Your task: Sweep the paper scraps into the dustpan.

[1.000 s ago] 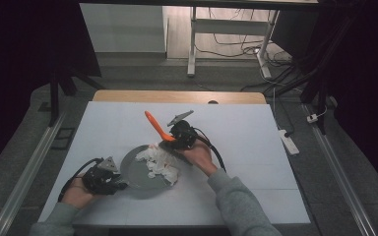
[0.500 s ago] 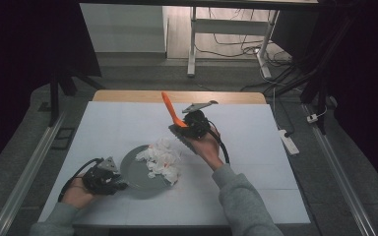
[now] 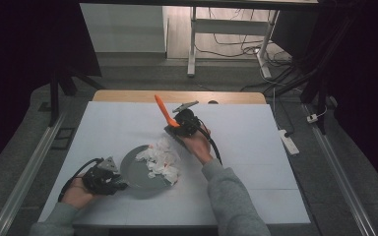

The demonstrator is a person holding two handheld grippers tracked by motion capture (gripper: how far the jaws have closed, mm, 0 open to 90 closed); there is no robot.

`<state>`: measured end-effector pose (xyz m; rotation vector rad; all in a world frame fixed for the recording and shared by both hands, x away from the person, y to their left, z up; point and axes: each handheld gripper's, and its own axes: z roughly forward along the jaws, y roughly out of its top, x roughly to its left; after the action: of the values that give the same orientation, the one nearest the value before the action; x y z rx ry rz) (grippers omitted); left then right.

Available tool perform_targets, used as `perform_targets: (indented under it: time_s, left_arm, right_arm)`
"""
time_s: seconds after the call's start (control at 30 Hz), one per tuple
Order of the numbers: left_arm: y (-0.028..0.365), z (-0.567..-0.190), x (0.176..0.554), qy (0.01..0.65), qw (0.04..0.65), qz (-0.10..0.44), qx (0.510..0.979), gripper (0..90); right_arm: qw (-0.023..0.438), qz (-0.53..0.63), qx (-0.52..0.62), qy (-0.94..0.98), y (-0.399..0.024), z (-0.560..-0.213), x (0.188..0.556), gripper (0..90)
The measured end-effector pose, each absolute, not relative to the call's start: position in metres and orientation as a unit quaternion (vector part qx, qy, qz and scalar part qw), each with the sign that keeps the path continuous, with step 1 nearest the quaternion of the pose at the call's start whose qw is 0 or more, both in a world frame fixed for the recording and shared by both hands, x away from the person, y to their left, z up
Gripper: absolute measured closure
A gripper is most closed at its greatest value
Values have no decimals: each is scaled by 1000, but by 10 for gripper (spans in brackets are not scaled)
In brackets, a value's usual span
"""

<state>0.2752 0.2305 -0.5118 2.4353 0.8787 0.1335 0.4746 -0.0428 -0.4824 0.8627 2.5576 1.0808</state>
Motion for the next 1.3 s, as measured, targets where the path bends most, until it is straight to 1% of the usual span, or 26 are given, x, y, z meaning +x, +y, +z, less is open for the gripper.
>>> perform_targets:
  time_s: [0.17, 0.43, 0.87, 1.03, 1.07, 1.17, 1.23, 1.3]
  left_arm:
    - [230, -512, 275, 326, 271, 50, 904, 619]
    - [230, -512, 275, 327, 271, 49, 904, 619]
    - [229, -511, 275, 328, 269, 50, 904, 619]
    - [229, -511, 275, 328, 269, 50, 904, 619]
    - [229, -511, 275, 328, 269, 51, 904, 619]
    - [229, -511, 275, 328, 269, 50, 904, 619]
    - [229, -511, 275, 328, 269, 50, 904, 619]
    - [229, -511, 275, 328, 268, 51, 905, 619]
  right_arm:
    - [114, 356, 282, 883, -32, -488, 474, 703]
    - [100, 343, 261, 897, -27, -489, 465, 703]
    - [85, 341, 234, 906, -22, -490, 440, 703]
    - [53, 357, 232, 903, -23, -488, 426, 703]
    - [53, 357, 232, 903, -23, -488, 426, 703]
    - [47, 370, 223, 901, -24, -482, 420, 703]
    - [57, 393, 224, 890, -30, -469, 418, 703]
    - [66, 401, 227, 885, -33, -465, 419, 703]
